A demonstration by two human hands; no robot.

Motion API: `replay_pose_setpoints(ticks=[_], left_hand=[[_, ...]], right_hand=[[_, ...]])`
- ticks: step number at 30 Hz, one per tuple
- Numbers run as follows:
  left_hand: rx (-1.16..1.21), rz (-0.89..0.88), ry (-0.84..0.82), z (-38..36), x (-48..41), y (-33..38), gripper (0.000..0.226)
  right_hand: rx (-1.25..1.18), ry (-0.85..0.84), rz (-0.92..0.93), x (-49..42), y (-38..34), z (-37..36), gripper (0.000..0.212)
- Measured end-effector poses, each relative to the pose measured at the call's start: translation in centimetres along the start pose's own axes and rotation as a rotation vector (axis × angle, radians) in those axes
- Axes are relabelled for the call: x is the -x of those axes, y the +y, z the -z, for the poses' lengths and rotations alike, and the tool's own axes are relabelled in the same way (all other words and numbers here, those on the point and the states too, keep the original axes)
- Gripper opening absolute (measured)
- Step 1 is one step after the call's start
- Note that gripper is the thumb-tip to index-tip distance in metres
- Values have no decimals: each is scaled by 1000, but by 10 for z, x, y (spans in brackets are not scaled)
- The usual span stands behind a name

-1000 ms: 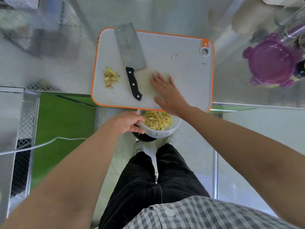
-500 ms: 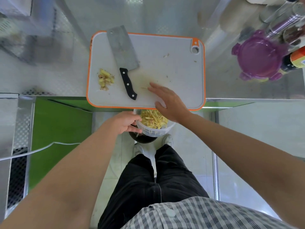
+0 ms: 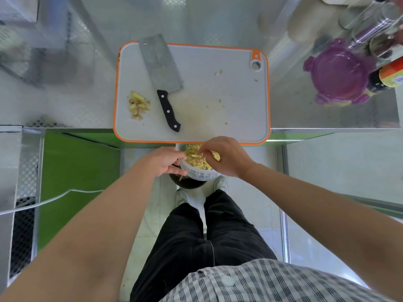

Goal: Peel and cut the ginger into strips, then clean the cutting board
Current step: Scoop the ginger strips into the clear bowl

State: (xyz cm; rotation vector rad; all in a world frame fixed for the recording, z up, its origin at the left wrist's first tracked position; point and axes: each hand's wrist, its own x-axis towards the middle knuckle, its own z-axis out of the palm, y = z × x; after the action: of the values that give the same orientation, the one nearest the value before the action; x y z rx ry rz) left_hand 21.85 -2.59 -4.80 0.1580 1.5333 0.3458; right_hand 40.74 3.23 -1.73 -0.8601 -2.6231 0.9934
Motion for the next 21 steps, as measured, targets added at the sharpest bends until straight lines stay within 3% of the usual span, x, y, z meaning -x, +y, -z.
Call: replay_pose_setpoints(ticks=[4, 6, 13, 18, 21], left_hand=[[-19, -8, 11, 0, 2, -3, 22], [-34, -11, 13, 0, 2, -5, 17], [-63, -42, -1, -2, 4, -12, 27], [-100, -75, 1, -5, 9, -17, 23], [-194, -99, -3, -7, 9, -23, 33]], right_hand=[[36, -16, 0, 1, 1, -3, 41], [20, -37, 21, 2, -2, -5, 37], [113, -10, 1, 7, -9, -11, 34], [-1, -85, -213, 21, -13, -6, 24], [-55, -103, -389, 30, -10, -2, 21]])
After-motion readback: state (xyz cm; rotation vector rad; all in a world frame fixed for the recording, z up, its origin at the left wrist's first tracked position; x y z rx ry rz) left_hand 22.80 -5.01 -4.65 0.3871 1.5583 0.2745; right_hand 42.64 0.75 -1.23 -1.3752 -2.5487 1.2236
